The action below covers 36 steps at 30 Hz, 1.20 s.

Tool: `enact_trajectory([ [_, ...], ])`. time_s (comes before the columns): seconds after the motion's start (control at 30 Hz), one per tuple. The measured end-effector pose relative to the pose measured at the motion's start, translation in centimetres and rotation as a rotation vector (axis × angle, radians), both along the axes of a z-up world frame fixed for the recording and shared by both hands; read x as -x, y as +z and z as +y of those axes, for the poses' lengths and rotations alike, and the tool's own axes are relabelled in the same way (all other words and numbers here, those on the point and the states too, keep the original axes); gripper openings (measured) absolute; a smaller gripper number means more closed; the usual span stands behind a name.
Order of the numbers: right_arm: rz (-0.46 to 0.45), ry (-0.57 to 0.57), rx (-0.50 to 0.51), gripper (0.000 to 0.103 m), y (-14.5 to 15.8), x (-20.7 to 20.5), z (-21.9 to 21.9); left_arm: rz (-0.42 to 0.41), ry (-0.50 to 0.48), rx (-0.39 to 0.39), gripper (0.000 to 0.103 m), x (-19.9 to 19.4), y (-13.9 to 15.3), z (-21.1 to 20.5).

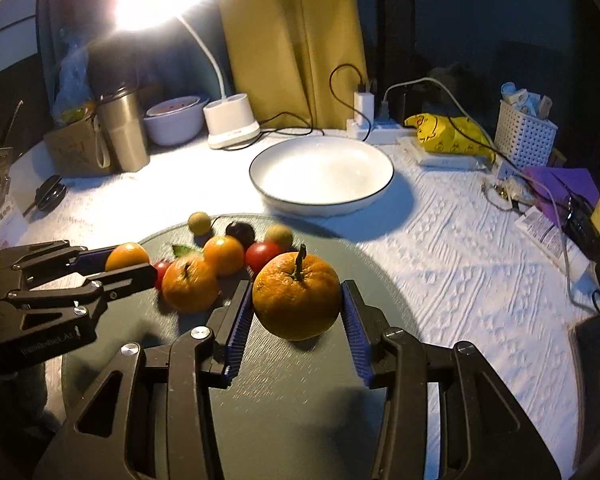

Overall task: Organize fruits
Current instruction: 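Carry both fruits over the white plate and open both tools to release them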

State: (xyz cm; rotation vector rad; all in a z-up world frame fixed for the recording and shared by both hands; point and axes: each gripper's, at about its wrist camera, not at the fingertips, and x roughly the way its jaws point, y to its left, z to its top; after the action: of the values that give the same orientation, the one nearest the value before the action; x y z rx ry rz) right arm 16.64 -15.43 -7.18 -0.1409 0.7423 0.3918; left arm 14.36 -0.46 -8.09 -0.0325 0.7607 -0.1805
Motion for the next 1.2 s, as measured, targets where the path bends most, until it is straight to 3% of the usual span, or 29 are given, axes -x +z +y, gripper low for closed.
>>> enact_trajectory([
  [0.83, -0.069, -0.025, 0.015, 0.046, 1.6, -9.3, -1.3, -0.089, -0.039, 0.007, 0.033, -10.1, 2.0, -0.2],
  [1.2, -0.094, -0.003, 0.02, 0.046, 1.8, -14.6, -0.1, -0.043, -0.038, 0.053, 0.033, -15.5, 0.8, 0.5],
])
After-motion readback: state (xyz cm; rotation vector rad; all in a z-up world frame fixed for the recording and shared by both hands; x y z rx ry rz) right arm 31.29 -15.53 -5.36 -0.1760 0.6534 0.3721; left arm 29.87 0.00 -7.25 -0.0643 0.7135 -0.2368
